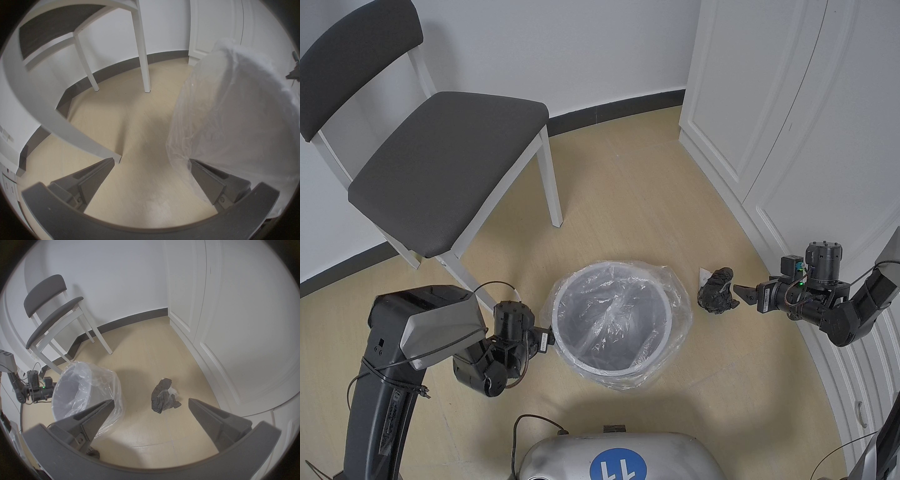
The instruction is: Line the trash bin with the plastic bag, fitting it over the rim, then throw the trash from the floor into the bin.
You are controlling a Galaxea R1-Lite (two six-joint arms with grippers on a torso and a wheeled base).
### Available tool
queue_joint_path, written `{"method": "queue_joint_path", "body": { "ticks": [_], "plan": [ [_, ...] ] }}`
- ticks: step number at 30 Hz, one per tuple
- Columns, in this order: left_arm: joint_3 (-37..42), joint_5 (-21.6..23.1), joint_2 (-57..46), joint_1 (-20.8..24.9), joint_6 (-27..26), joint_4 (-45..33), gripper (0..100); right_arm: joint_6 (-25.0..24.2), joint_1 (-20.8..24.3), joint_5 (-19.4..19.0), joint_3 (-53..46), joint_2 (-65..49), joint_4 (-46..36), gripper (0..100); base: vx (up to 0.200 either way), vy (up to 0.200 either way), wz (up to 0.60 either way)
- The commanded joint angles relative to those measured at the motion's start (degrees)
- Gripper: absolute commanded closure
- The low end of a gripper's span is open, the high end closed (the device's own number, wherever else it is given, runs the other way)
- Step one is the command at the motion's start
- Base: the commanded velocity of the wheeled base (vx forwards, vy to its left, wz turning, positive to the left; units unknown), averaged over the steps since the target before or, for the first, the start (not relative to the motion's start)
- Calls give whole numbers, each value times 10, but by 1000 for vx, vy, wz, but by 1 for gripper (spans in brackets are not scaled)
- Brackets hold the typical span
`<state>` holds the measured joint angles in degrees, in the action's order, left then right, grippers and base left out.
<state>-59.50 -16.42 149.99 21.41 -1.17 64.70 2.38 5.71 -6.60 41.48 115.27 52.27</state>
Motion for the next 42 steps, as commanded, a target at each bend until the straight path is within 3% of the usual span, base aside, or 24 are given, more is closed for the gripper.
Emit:
{"method": "queue_joint_path", "body": {
  "ticks": [1, 7, 14, 19, 21, 22, 35, 42],
  "plan": [
    [-130, -2, 35, -22, -14, -98, 0, 1, -3, -1, -2, -1, 5, 0, 0, 0, 0],
    [-78, -4, 21, -19, -11, -66, 0, 1, 3, -2, -1, 7, 3, 0, 0, 0, 0],
    [52, -2, -16, -15, -11, 78, 0, -31, 19, -15, 11, 42, 5, 0, 0, 0, 0],
    [145, -12, -26, 0, -12, 161, 0, -142, 27, -106, 31, 66, 3, 0, 0, 0, 0],
    [158, -17, -30, 2, -13, 173, 0, -153, 27, -126, 31, 66, 3, 0, 0, 0, 0],
    [181, -20, -33, 7, -13, 189, 0, -162, 27, -153, 31, 71, -4, 0, 0, 0, 0],
    [214, -28, -28, 18, 7, 231, 0, -163, 40, -132, 92, 206, 5, 0, 0, 0, 0],
    [214, -29, -27, 35, 20, 232, 0, -193, 46, -130, 192, 291, -8, 0, 0, 0, 0]
  ]
}}
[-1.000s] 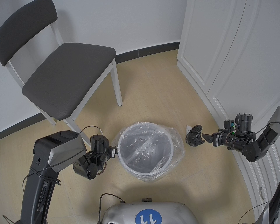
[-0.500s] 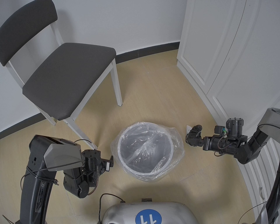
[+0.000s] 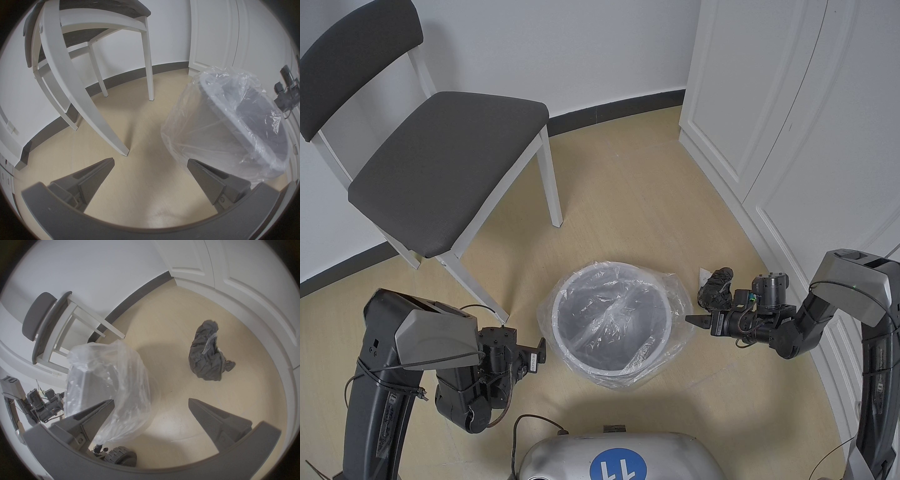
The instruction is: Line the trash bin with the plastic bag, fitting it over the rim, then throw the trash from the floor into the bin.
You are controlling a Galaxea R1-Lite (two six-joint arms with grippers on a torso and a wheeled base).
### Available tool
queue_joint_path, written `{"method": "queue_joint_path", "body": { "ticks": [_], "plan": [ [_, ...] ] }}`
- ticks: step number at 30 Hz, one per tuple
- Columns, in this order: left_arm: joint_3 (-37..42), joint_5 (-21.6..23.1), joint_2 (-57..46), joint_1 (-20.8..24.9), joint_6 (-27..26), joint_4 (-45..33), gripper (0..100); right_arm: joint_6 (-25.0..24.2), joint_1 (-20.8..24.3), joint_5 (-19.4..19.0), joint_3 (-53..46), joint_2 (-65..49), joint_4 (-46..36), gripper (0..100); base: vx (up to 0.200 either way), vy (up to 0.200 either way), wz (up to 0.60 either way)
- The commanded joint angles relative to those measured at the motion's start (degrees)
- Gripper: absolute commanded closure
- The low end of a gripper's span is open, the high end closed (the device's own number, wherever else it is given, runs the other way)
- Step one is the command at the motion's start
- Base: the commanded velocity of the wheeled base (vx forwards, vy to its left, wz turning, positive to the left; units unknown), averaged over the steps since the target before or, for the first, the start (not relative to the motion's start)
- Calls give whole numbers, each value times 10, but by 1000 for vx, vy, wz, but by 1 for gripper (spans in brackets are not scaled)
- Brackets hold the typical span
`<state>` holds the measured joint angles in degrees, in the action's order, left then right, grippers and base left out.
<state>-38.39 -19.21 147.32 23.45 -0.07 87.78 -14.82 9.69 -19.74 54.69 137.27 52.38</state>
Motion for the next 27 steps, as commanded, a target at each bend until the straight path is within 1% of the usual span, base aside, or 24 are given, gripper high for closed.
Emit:
{"method": "queue_joint_path", "body": {
  "ticks": [1, 4, 5, 6, 8, 12, 15, 16, 18, 24, 27],
  "plan": [
    [5, -4, -2, 19, 13, 1, 0, -26, 11, 2, 73, 81, -13, 0, 0, 0, 0],
    [9, -30, -8, 28, 14, 1, 0, -26, 15, 5, 116, 107, -32, 0, 0, 0, 0],
    [9, -38, -11, 32, 14, 1, 0, -26, 15, 5, 146, 118, -54, 0, 0, 0, 0],
    [9, -38, -11, 33, 14, 1, 0, -26, 16, 5, 151, 120, -60, 0, 0, 0, 0],
    [10, -38, -11, 35, 15, 1, 0, -22, 18, 5, 194, 129, -113, 0, 0, 0, 0],
    [9, -38, -1, 34, 17, 1, 0, -12, 22, 4, 260, 149, -172, 0, 0, 0, 0],
    [5, -38, 9, 31, 17, 1, 0, 11, 28, 5, 322, 177, -221, 0, 0, 0, 0],
    [5, -38, 9, 31, 17, 1, 0, 13, 29, 5, 327, 179, -225, 0, 0, 0, 0],
    [3, -38, 13, 30, 17, 1, 0, 37, 31, 5, 368, 193, -260, 0, 0, 0, 0],
    [2, -38, 23, 28, 17, 1, 0, 52, 31, 6, 423, 204, -351, 0, 0, 0, 0],
    [2, -38, 24, 28, 17, 1, 0, 55, 31, 14, 428, 203, -366, 0, 0, 0, 0]
  ]
}}
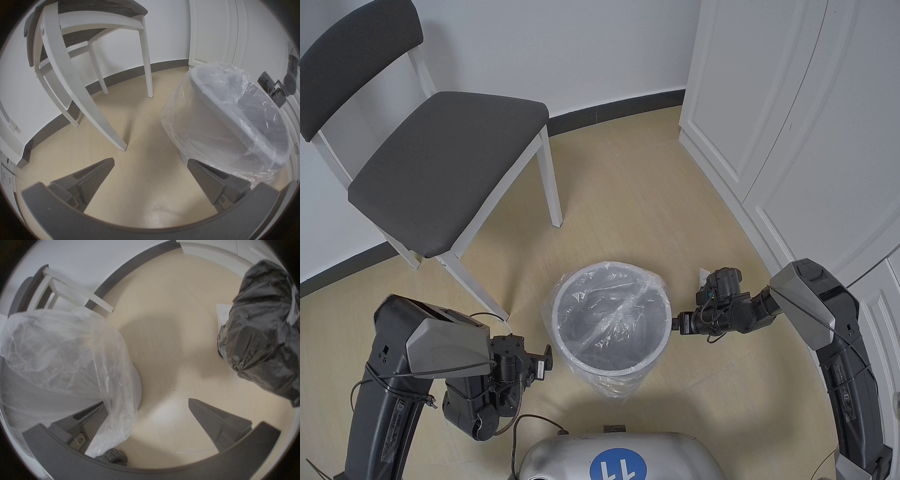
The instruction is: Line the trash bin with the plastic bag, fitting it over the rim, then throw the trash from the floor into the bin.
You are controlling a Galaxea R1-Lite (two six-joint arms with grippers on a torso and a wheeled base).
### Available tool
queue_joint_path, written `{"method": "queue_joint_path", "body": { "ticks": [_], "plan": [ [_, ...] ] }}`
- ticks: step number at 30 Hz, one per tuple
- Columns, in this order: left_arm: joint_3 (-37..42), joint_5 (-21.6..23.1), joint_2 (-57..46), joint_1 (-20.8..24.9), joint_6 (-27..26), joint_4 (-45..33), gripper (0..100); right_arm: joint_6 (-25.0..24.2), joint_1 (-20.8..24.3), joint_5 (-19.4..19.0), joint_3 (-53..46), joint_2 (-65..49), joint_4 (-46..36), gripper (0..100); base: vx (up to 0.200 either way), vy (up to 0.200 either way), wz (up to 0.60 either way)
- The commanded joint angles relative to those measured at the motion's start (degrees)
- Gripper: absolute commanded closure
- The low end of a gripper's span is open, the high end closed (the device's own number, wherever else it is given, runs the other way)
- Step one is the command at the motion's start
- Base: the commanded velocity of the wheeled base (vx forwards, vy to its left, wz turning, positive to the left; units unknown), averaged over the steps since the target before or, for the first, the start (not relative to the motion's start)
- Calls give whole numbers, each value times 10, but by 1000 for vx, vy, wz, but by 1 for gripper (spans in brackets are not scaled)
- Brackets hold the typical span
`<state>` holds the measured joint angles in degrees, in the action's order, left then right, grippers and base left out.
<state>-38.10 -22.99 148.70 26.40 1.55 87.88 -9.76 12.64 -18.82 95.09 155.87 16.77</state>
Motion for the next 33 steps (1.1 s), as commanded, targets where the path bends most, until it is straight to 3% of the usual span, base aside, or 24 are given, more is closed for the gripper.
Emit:
{"method": "queue_joint_path", "body": {
  "ticks": [1, 6, 12, 17, 23, 29, 31, 33],
  "plan": [
    [0, -1, 12, -1, -1, 0, 0, 4, 3, 7, 22, 17, -9, 0, 0, 0, 0],
    [0, -1, 16, -1, -1, 0, 0, 17, 5, 8, 16, 12, -6, 0, 0, 0, 0],
    [-15, 0, 31, -16, 5, 0, 0, 35, -6, -8, -61, -80, 2, 0, 0, 0, 0],
    [-18, 0, 32, -16, 21, 0, 0, 105, -46, -47, -98, -129, 4, 0, 0, 0, 0],
    [-20, 0, 33, -21, 21, 0, 0, 113, -60, -45, -114, -167, 4, 0, 0, 0, 0],
    [-19, 0, 33, -23, 22, 0, 0, 76, -54, -28, -61, -108, 48, 0, 0, 0, 0],
    [-19, 0, 33, -24, 23, 0, 0, 17, -32, -18, -54, -74, 99, 0, 0, 0, 0],
    [-19, 0, 33, -24, 23, 0, 0, -9, -22, -16, -49, -56, 125, 0, 0, 0, 0]
  ]
}}
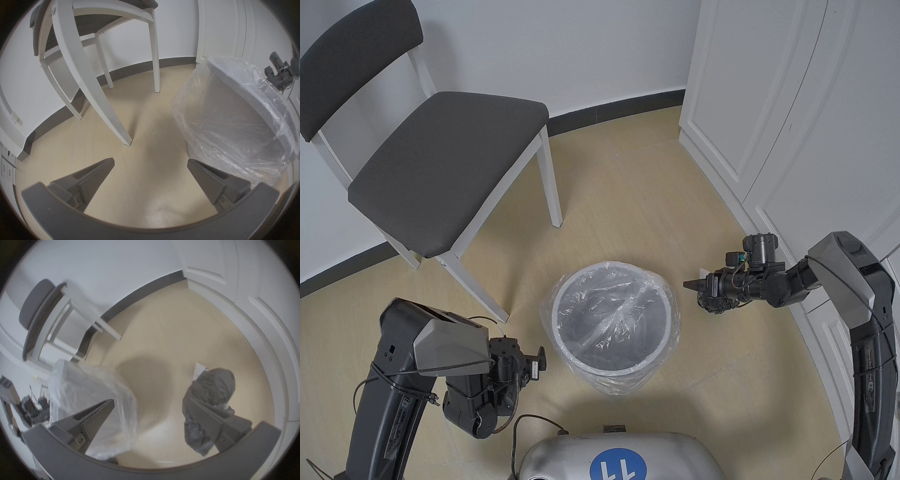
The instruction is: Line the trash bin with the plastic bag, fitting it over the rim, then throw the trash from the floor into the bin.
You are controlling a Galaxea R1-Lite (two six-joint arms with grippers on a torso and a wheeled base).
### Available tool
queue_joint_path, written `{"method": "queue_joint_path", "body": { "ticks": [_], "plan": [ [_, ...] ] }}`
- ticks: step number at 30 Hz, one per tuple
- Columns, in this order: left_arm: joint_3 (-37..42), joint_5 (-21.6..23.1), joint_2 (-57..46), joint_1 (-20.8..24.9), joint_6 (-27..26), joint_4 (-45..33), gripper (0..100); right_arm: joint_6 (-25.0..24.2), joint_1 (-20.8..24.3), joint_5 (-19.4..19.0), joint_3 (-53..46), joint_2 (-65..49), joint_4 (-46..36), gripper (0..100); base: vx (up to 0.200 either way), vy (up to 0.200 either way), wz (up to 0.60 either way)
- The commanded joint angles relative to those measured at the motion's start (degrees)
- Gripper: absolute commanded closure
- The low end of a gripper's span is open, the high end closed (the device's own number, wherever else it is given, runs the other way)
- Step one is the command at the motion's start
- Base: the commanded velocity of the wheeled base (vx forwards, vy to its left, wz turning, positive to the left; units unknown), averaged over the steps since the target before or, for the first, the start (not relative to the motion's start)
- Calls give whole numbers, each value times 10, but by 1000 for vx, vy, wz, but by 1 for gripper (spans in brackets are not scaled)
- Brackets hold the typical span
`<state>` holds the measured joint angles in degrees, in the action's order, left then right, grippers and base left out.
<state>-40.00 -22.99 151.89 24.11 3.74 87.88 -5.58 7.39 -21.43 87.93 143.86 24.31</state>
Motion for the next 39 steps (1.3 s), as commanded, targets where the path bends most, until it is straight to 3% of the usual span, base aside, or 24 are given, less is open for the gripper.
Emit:
{"method": "queue_joint_path", "body": {
  "ticks": [1, 7, 13, 24, 29, 36, 39],
  "plan": [
    [0, 0, 2, -1, 1, 0, 0, -58, 35, 12, 25, 73, 60, 0, 0, 0, 0],
    [1, 0, 2, -1, 5, 0, 0, -62, 47, 41, 62, 128, 72, 0, 0, 0, 0],
    [1, 1, 2, -1, 6, 0, 0, -63, 54, 111, 152, 183, 7, 0, 0, 0, 0],
    [2, 0, 2, -1, 12, 0, 0, -65, 61, 113, 151, 176, -2, 0, 0, 0, 0],
    [2, 0, 2, -1, 14, 0, 0, -72, 63, 113, 110, 143, 41, 0, 0, 0, 0],
    [2, 0, 2, -2, 14, 0, 0, -64, 62, 111, 16, 19, 38, 0, 0, 0, 0],
    [2, 0, 2, -2, 14, 0, 0, -39, 55, 110, -25, -33, 34, 0, 0, 0, 0]
  ]
}}
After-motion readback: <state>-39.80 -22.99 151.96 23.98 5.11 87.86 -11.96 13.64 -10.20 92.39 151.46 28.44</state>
